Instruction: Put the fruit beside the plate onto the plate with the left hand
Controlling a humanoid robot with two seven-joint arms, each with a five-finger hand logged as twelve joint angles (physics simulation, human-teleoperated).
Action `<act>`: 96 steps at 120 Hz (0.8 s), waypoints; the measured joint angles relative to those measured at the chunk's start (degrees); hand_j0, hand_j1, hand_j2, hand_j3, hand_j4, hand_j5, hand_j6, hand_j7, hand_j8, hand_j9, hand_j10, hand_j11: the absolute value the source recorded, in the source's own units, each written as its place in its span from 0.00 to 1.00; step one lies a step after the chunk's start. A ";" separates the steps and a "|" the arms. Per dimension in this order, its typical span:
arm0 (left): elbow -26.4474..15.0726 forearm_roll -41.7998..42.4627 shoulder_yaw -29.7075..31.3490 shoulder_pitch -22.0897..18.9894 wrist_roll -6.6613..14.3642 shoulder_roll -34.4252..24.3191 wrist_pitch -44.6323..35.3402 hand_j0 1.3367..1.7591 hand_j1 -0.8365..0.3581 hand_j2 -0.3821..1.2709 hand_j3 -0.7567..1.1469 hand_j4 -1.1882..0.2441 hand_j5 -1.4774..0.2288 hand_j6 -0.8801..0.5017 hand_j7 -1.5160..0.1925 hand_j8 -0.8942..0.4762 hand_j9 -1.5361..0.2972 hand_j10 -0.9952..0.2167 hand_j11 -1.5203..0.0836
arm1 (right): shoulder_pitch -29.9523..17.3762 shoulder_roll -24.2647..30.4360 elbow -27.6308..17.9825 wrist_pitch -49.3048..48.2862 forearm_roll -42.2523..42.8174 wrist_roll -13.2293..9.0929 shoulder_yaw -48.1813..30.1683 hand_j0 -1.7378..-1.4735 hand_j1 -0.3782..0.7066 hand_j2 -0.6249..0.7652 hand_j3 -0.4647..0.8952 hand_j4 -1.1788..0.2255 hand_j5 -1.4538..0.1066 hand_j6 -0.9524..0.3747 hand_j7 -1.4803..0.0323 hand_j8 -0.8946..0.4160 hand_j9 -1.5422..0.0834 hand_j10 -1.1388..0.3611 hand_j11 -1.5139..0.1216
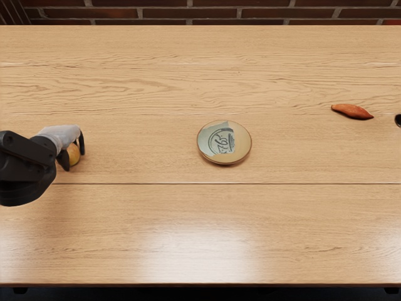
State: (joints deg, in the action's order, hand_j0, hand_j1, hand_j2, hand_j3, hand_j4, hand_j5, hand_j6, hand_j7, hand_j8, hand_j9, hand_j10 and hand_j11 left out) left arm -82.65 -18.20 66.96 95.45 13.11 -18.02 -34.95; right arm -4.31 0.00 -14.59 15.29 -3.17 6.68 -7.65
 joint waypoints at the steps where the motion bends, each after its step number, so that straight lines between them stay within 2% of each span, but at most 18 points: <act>1: 0.00 -0.01 0.00 0.00 0.00 0.00 0.00 0.75 0.44 0.37 0.43 0.33 0.32 0.33 0.34 0.38 0.32 0.37 0.35 | 0.00 0.00 0.00 0.00 0.00 0.00 0.00 0.30 0.07 0.44 0.34 0.81 0.90 0.69 0.95 0.66 0.92 0.74 0.90; 15: 0.02 -0.06 -0.08 0.12 -0.04 -0.07 0.31 0.75 0.43 0.39 0.41 0.30 0.27 0.36 0.29 0.42 0.27 0.39 0.30 | 0.00 0.00 0.00 0.00 0.00 0.00 0.00 0.30 0.07 0.44 0.34 0.81 0.90 0.69 0.95 0.66 0.92 0.74 0.90; 38: 0.09 0.20 -0.67 1.64 -0.52 -0.18 1.96 0.74 0.39 0.42 0.40 0.35 0.21 0.42 0.24 0.46 0.23 0.43 0.24 | 0.00 0.00 0.00 0.00 0.00 0.00 0.00 0.30 0.07 0.44 0.34 0.81 0.90 0.69 0.95 0.66 0.92 0.74 0.90; 96: -0.34 3.47 -8.52 6.26 -1.06 3.80 5.09 0.72 0.39 0.42 0.40 0.37 0.17 0.46 0.19 0.49 0.19 0.45 0.21 | 0.00 0.00 -0.01 0.00 0.00 0.00 0.00 0.30 0.07 0.44 0.34 0.81 0.90 0.69 0.95 0.66 0.92 0.74 0.90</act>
State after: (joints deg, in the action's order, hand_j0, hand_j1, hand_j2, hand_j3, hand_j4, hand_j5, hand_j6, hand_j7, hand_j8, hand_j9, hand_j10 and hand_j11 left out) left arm -82.98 -14.74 58.44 101.71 12.04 -14.22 -29.86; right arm -4.31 0.00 -14.60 15.29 -3.17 6.68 -7.65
